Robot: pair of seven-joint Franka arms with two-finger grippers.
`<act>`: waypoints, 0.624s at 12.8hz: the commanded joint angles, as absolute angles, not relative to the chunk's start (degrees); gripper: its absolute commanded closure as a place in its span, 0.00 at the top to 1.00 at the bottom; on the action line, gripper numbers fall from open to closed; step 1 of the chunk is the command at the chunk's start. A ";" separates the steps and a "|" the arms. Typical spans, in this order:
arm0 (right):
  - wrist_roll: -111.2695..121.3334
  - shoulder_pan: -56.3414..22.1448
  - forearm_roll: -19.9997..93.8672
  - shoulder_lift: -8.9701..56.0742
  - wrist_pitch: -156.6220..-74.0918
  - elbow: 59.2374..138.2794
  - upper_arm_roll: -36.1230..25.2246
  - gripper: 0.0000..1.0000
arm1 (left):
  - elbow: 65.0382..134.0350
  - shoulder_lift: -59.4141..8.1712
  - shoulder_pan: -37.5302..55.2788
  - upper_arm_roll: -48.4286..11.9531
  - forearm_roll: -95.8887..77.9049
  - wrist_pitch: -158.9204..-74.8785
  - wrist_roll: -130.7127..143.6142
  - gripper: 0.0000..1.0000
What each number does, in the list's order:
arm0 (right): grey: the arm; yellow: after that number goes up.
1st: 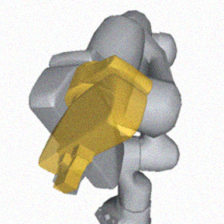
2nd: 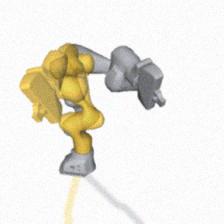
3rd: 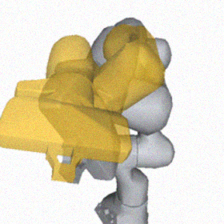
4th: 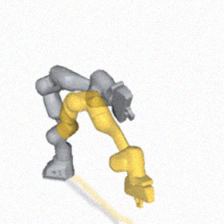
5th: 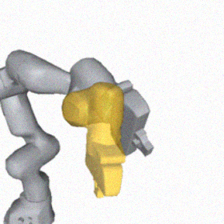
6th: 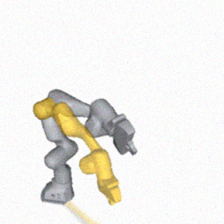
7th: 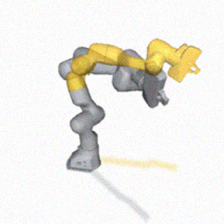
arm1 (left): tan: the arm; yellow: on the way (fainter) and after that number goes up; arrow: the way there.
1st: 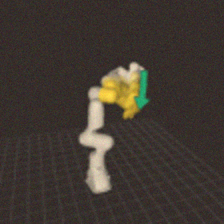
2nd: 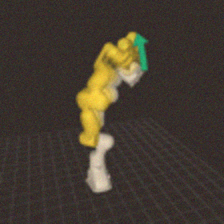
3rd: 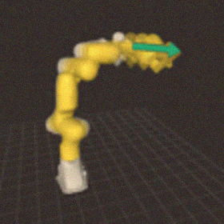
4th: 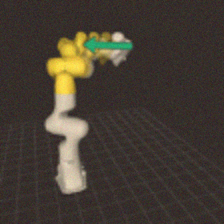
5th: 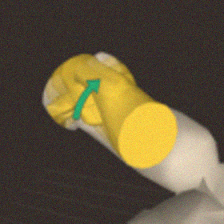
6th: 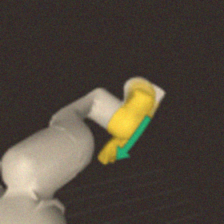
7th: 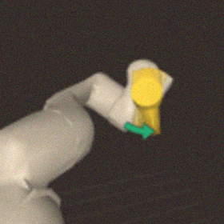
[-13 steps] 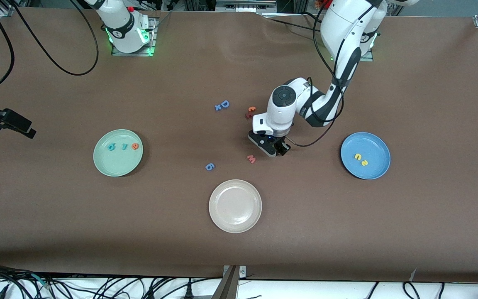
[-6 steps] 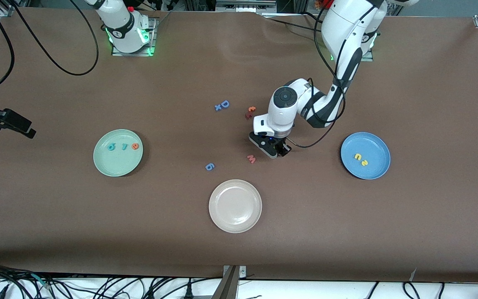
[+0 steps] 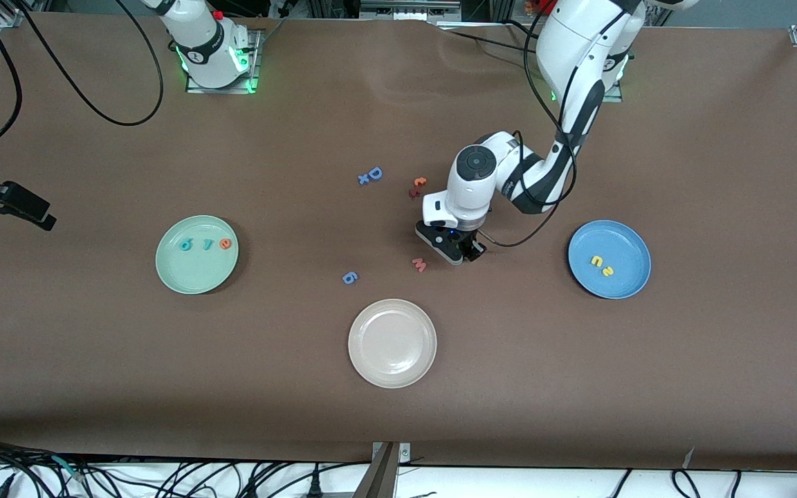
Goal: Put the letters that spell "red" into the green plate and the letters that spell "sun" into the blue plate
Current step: 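Lower the left gripper around the green n and close on it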
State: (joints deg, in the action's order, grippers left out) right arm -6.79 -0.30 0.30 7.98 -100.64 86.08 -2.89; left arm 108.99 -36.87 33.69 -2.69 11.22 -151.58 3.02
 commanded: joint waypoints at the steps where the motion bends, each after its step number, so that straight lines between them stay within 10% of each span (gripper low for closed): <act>1: -7.38 -0.35 -0.79 7.38 -100.55 86.48 -2.81 1.00 | 107.23 -38.14 33.31 -2.72 10.63 -151.08 2.55 0.53; 8: -7.29 -0.35 -0.79 7.38 -100.46 86.57 -2.90 1.00 | 107.23 -37.71 33.22 -2.81 10.63 -149.94 2.46 0.48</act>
State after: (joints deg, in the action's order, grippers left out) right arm -6.78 -0.30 0.21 7.98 -100.61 86.08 -2.89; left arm 108.75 -36.88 33.66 -2.71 11.21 -151.19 3.03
